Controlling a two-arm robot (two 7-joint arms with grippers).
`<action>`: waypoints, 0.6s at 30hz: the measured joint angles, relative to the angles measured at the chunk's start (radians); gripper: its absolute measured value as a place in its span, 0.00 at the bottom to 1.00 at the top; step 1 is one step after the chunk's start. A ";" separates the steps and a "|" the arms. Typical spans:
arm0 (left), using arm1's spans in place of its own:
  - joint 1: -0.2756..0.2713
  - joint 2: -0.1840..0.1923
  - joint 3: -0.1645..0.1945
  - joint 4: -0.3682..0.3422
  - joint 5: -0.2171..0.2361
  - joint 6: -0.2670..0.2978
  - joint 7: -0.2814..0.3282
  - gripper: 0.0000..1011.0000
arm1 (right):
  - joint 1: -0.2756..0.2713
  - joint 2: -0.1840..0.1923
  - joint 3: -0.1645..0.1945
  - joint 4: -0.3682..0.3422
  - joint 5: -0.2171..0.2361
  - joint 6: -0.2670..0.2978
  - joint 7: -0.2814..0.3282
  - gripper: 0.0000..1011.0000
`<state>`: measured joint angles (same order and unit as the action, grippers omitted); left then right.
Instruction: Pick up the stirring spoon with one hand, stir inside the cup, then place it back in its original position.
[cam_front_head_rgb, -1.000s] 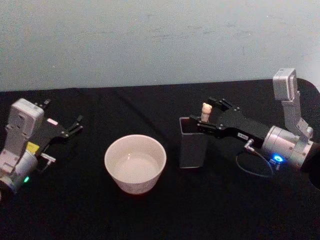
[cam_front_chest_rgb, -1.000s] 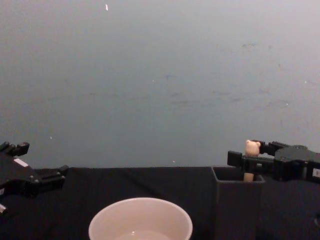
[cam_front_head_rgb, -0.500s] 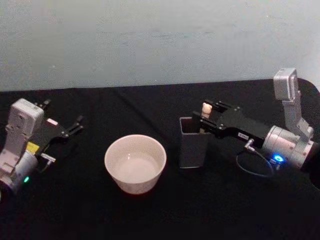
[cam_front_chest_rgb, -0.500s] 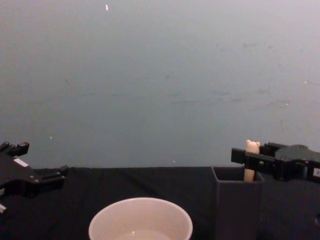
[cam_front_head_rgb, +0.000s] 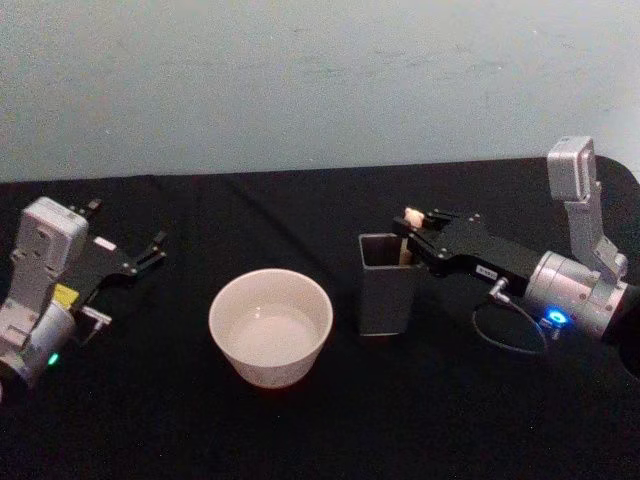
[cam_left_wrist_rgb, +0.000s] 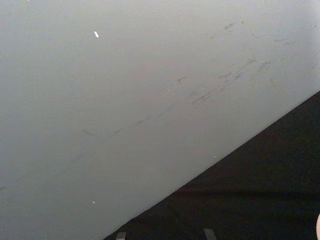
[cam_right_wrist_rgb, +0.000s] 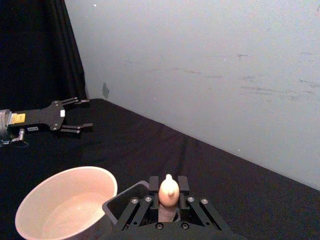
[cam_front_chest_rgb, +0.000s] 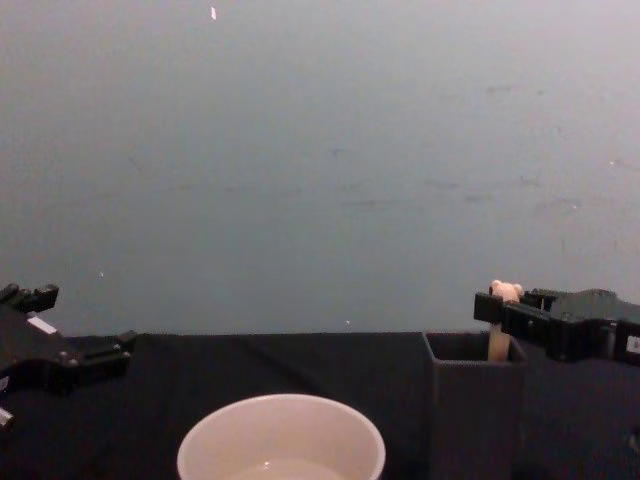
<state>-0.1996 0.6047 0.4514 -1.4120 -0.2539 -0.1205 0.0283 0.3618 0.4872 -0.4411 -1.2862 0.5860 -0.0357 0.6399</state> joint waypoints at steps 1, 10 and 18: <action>0.000 0.000 0.000 0.000 0.000 0.000 0.000 0.99 | 0.000 0.000 0.000 0.000 0.000 0.000 0.000 0.21; 0.000 0.000 0.000 0.000 0.000 0.000 0.000 0.99 | -0.002 -0.002 0.001 -0.003 0.005 -0.001 0.004 0.21; 0.000 0.000 0.000 0.000 0.000 0.000 0.000 0.99 | -0.004 -0.003 0.013 -0.033 0.028 -0.012 0.018 0.21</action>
<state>-0.1995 0.6047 0.4514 -1.4119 -0.2539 -0.1205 0.0283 0.3578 0.4847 -0.4280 -1.3195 0.6135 -0.0475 0.6579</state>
